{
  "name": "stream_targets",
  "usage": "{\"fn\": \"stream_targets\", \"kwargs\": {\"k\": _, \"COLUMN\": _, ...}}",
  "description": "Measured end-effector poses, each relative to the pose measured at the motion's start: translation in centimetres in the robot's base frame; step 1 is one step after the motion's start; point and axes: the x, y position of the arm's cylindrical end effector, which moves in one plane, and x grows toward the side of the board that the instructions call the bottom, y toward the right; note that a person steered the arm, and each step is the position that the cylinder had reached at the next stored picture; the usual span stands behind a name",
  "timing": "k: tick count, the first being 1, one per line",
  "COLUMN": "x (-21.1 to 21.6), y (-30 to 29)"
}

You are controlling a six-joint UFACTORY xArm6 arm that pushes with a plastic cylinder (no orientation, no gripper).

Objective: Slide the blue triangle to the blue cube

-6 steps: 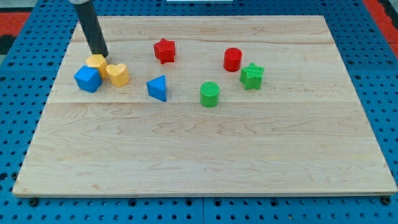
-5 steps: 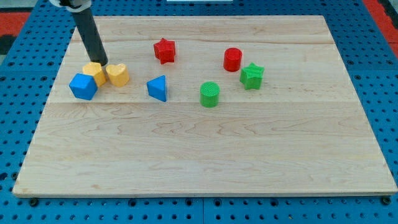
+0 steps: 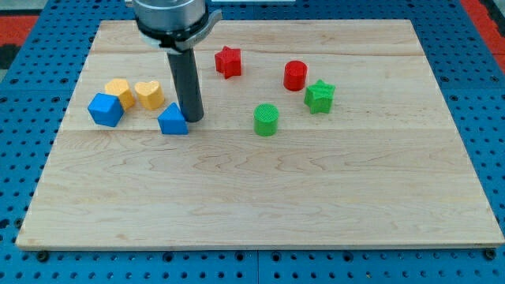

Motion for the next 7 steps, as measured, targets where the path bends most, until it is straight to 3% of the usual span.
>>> {"fn": "stream_targets", "kwargs": {"k": 2, "x": 0.4, "y": -5.0}}
{"fn": "stream_targets", "kwargs": {"k": 4, "x": 3.4, "y": -5.1}}
{"fn": "stream_targets", "kwargs": {"k": 5, "x": 3.3, "y": -8.3}}
{"fn": "stream_targets", "kwargs": {"k": 7, "x": 2.7, "y": -8.3}}
